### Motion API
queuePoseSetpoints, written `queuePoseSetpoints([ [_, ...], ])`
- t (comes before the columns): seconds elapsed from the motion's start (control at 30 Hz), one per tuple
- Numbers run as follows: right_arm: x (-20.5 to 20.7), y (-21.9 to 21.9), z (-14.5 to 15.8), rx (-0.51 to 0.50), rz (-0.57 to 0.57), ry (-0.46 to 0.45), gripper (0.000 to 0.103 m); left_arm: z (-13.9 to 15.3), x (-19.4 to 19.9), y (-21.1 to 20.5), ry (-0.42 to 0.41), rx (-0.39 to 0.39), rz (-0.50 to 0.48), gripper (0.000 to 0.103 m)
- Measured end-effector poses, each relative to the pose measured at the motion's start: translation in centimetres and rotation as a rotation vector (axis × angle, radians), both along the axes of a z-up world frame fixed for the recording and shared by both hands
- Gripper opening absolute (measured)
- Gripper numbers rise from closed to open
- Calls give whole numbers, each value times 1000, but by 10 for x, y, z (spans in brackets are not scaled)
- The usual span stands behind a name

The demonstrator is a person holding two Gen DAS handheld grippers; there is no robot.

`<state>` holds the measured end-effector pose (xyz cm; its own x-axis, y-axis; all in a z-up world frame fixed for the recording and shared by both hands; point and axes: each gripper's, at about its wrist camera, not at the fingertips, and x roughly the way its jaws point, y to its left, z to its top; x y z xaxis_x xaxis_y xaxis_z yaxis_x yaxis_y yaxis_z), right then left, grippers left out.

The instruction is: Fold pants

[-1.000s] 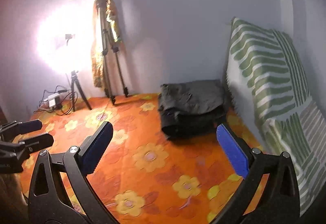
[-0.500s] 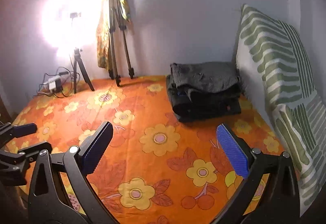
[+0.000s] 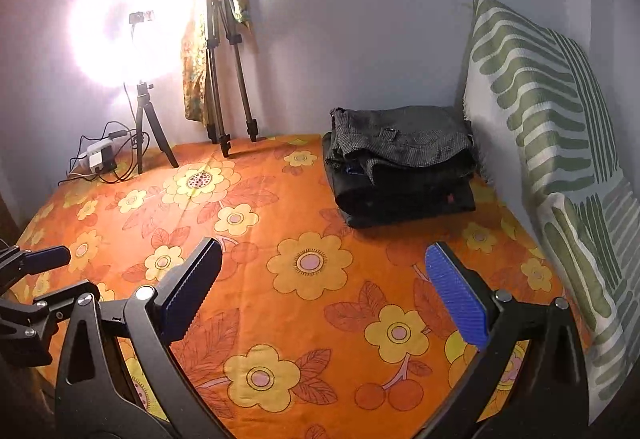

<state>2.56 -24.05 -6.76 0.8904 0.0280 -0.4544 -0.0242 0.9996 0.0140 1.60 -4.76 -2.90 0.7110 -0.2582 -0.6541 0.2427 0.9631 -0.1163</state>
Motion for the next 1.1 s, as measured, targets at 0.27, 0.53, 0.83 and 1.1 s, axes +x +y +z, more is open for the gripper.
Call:
queuePoseSetpoints([
  [0.27,-2,-1,-1,3,2,0,103,0,-2,-4,-3,7,-8,78],
  [0.53,-3,-1,0,7,-3,1,103,1,-1,-4,-5,6,-7,78],
  [0.83,-4,-1,1,8,-8,1,103,2,-2,-5,-8,8,-8,78],
  [1.1,-4,-1,0,6,-7,2,103,3,-2,-6,-9,10,-9,78],
])
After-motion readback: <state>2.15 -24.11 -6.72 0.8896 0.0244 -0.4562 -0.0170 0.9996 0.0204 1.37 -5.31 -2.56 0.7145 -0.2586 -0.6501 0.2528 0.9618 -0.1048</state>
